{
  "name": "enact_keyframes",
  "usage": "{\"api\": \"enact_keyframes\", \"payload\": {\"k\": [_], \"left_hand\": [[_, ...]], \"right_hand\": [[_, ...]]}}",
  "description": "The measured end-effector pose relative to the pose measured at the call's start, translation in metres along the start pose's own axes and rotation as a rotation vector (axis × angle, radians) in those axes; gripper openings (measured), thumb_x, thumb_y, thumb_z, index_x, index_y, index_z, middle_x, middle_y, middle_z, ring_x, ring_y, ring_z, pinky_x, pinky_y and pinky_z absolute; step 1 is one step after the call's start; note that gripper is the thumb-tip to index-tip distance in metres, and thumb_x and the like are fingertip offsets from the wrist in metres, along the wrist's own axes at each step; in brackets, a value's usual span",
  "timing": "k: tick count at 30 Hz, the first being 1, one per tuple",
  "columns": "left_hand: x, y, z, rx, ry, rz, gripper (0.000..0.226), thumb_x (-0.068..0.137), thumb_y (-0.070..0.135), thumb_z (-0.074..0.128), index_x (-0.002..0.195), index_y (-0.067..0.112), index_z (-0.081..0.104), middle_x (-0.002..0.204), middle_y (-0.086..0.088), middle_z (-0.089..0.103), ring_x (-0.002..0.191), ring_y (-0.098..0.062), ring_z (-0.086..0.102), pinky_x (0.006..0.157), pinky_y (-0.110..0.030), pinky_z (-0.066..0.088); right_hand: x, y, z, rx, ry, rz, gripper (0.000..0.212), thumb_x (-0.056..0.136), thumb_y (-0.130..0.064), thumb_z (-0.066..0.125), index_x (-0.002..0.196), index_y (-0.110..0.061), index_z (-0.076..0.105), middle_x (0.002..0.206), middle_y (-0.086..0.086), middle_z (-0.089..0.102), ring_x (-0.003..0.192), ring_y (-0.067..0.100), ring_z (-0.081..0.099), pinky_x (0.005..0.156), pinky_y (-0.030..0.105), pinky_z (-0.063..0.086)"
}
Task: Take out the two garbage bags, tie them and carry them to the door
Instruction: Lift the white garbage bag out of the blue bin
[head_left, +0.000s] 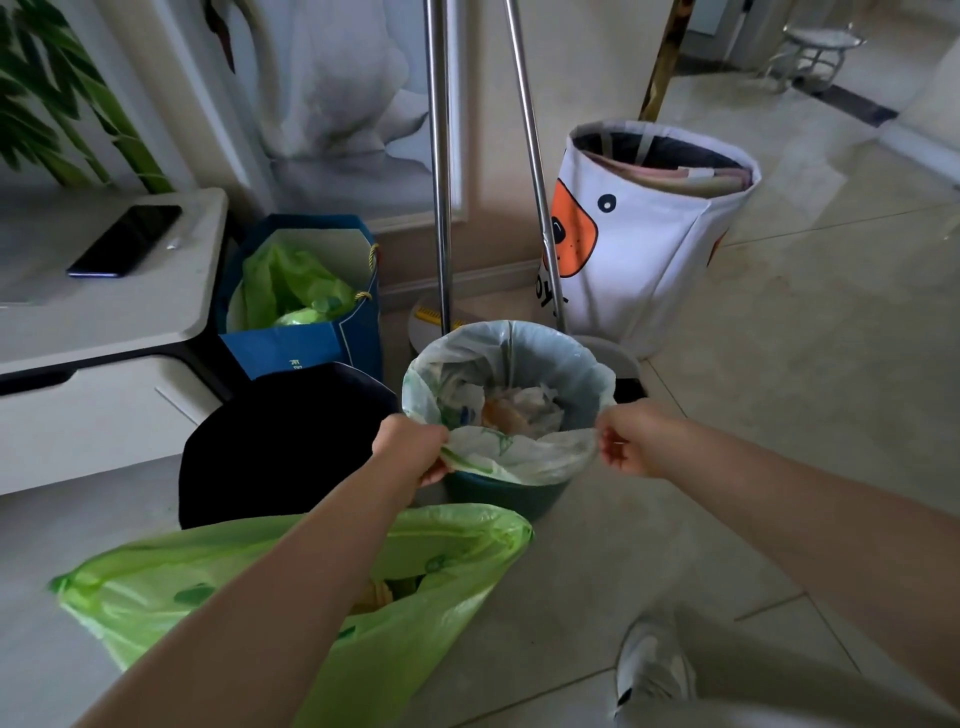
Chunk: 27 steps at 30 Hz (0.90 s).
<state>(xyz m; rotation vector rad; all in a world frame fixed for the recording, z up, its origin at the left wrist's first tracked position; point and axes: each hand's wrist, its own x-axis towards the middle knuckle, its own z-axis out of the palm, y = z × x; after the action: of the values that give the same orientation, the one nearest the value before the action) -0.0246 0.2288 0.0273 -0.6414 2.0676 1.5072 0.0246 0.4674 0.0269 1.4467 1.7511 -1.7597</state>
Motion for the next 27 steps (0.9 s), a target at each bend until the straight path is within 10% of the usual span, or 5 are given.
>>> {"api": "enact_keyframes", "payload": {"k": [6, 15, 23, 27], "left_hand": [[0.010, 0.019, -0.008, 0.047, 0.114, 0.191, 0.023, 0.085, 0.011, 0.060, 0.107, 0.007, 0.064, 0.094, -0.014, 0.067, 0.082, -0.026, 0.068, 0.072, -0.040, 0.061], [0.013, 0.044, -0.015, -0.045, 0.063, 0.196, 0.030, 0.090, 0.017, 0.054, 0.119, 0.014, 0.044, 0.107, -0.015, 0.061, 0.079, -0.030, 0.072, 0.060, -0.037, 0.061], [0.023, 0.044, -0.020, -0.138, -0.023, 0.034, 0.021, 0.089, 0.012, 0.060, 0.108, 0.002, 0.056, 0.073, -0.015, 0.070, 0.048, -0.019, 0.070, 0.041, -0.024, 0.052], [0.021, 0.058, -0.017, -0.224, -0.003, 0.154, 0.012, 0.092, 0.009, 0.054, 0.101, 0.011, 0.061, 0.074, -0.008, 0.066, 0.048, -0.014, 0.066, 0.046, -0.026, 0.055]], "right_hand": [[-0.002, -0.019, -0.005, -0.002, 0.049, -0.064, 0.008, 0.085, -0.007, 0.059, 0.081, -0.009, 0.053, 0.063, 0.004, 0.044, 0.052, 0.013, 0.037, 0.054, 0.025, 0.041], [0.005, -0.023, 0.001, -0.018, -0.029, -0.002, 0.006, 0.087, -0.006, 0.056, 0.087, -0.008, 0.051, 0.098, 0.012, 0.057, 0.097, 0.027, 0.058, 0.074, 0.036, 0.052], [0.024, -0.032, -0.001, -0.171, 0.200, -0.336, 0.012, 0.088, -0.009, 0.053, 0.077, -0.006, 0.051, 0.063, 0.007, 0.048, 0.035, 0.011, 0.050, 0.026, 0.014, 0.033], [0.006, -0.054, -0.004, 0.118, 0.142, -0.570, 0.024, 0.081, 0.002, 0.058, 0.091, -0.019, 0.064, 0.074, -0.005, 0.061, 0.065, 0.011, 0.059, 0.046, 0.020, 0.049]]}}
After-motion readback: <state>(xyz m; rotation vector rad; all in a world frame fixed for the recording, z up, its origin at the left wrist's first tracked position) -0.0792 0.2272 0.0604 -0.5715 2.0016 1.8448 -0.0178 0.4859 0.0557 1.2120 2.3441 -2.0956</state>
